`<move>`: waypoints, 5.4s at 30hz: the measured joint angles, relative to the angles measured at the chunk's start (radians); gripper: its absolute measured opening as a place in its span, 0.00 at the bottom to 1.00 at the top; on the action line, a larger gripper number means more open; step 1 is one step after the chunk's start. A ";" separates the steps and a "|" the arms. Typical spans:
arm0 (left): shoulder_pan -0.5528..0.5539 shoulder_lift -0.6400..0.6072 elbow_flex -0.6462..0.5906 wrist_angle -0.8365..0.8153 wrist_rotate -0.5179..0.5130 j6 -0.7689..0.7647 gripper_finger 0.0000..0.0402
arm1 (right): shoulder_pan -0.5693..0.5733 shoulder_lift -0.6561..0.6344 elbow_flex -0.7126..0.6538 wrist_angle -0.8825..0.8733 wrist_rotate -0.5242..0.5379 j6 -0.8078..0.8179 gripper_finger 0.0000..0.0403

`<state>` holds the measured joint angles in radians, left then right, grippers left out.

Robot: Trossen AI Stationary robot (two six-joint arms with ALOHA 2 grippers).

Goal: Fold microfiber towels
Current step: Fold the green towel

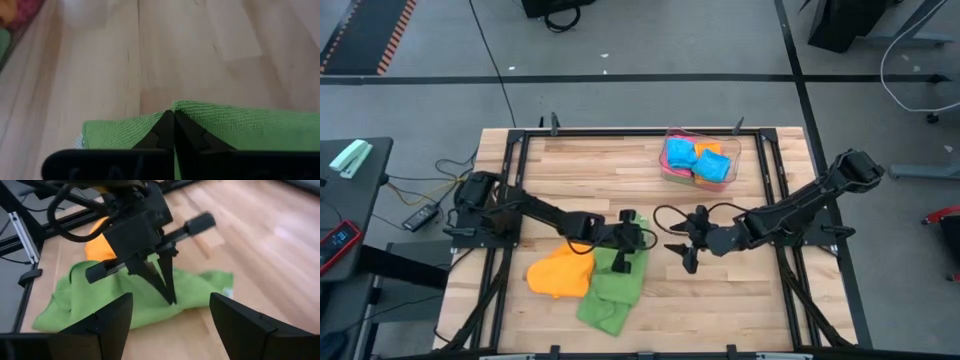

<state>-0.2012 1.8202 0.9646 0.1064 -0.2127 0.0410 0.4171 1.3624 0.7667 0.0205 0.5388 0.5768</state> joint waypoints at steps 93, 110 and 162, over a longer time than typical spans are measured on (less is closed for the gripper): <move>-0.119 -0.114 0.225 -0.901 -0.235 0.154 0.23 | 0.077 0.428 0.074 0.323 -0.065 -0.162 0.68; -0.248 -0.114 0.314 -0.956 -0.104 0.127 0.36 | -0.024 0.572 0.198 -0.048 -0.049 -0.269 0.68; 0.017 0.043 0.150 -0.786 -0.327 -0.263 0.36 | 0.236 0.199 0.190 -0.335 0.231 0.071 0.68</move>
<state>-0.1844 1.8633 1.1148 -0.6799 -0.5392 -0.2224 0.6529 1.5616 0.9569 -0.3141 0.7700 0.6476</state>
